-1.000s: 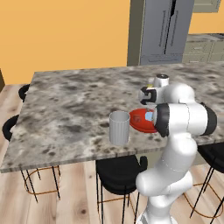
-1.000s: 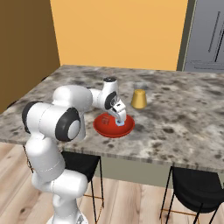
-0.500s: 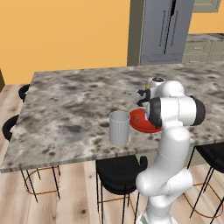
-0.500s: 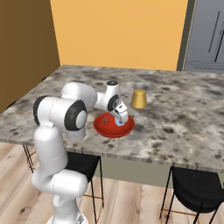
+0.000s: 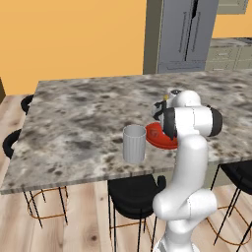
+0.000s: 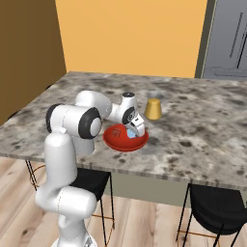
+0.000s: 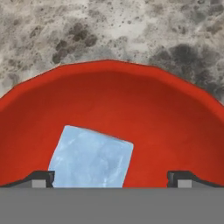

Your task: There are two ice cubes in the ice bowl. Place both ice cubes in the glass cup.

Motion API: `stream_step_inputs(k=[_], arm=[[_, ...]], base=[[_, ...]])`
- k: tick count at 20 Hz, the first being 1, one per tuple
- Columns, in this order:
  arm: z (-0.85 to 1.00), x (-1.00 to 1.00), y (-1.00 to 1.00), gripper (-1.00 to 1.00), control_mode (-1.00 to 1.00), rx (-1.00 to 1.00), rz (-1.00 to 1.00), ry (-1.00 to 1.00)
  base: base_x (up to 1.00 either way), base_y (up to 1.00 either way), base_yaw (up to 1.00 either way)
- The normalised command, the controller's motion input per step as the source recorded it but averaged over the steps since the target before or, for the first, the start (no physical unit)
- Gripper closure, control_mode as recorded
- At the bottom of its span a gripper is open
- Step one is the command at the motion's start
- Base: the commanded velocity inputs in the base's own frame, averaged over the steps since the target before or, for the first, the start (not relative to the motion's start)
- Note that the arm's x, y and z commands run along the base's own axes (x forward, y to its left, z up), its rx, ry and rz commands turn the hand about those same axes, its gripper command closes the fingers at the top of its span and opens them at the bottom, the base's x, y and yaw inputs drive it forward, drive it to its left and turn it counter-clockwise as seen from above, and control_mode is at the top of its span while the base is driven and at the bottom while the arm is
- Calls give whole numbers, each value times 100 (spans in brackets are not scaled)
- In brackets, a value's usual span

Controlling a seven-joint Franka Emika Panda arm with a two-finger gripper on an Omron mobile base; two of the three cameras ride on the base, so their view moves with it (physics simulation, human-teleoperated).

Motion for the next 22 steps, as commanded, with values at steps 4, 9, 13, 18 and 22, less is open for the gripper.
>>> stream_step_inputs(k=[4,9,13,18,22], arm=[[-26,16,0,-100,-100,0,0,0],[-21,4,0,-100,-100,0,0,0],[-28,0,0,-100,-100,0,0,0],[-16,0,0,100,-100,0,0,0],[42,-12,0,100,-100,0,0,-1]], base=[[0,0,0],[0,0,0],[0,0,0],[0,0,0],[0,0,0]])
